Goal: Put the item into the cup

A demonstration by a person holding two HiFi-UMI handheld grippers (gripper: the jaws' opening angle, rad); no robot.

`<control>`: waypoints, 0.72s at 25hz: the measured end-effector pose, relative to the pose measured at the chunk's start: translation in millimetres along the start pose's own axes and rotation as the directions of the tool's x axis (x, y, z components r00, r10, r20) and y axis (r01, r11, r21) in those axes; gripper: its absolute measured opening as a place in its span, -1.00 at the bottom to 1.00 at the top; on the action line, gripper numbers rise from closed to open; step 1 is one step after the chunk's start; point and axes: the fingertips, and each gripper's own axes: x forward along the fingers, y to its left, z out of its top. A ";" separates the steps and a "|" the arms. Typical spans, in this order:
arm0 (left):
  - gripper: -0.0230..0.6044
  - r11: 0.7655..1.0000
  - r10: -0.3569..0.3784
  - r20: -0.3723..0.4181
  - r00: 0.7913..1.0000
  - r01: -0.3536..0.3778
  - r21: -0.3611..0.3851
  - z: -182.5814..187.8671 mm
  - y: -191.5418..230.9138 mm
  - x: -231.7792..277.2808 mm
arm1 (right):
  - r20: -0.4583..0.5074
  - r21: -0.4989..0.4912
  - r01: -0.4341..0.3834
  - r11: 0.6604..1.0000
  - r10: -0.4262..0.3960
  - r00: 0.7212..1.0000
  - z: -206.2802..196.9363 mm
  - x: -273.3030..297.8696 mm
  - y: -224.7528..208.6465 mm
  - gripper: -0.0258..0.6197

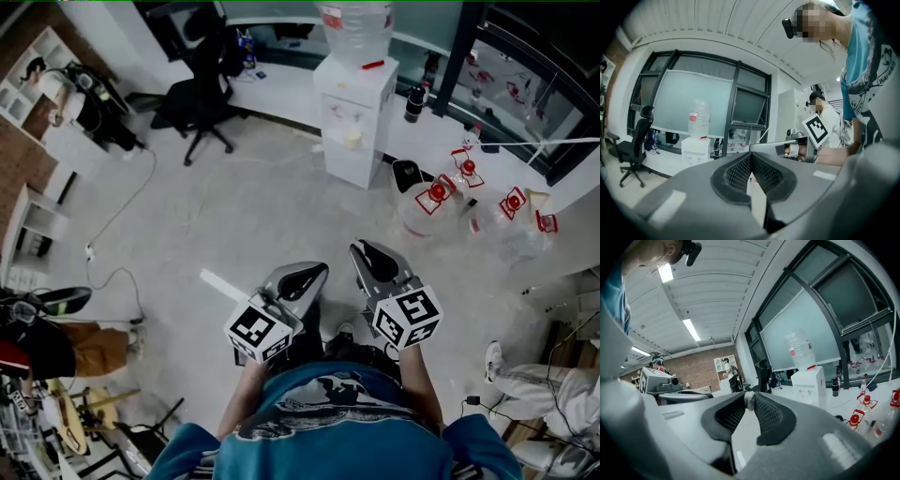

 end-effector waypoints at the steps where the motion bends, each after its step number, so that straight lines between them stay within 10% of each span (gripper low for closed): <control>1: -0.88 1.000 0.002 -0.002 1.000 -0.002 -0.005 0.4 3.7 1.2 | -0.001 0.006 -0.004 1.000 0.004 1.000 1.0 4.1 -1.7 -0.73; 11: -0.88 0.997 -0.062 -0.002 0.998 0.062 -0.045 6.4 74.9 38.1 | -0.022 0.029 0.035 0.999 -0.034 0.999 10.3 68.5 -35.6 -0.73; 18: -0.88 0.993 -0.101 -0.042 0.994 0.103 0.062 28.6 166.4 72.6 | -0.023 0.036 0.084 0.996 -0.083 0.996 38.4 148.9 -63.9 -0.73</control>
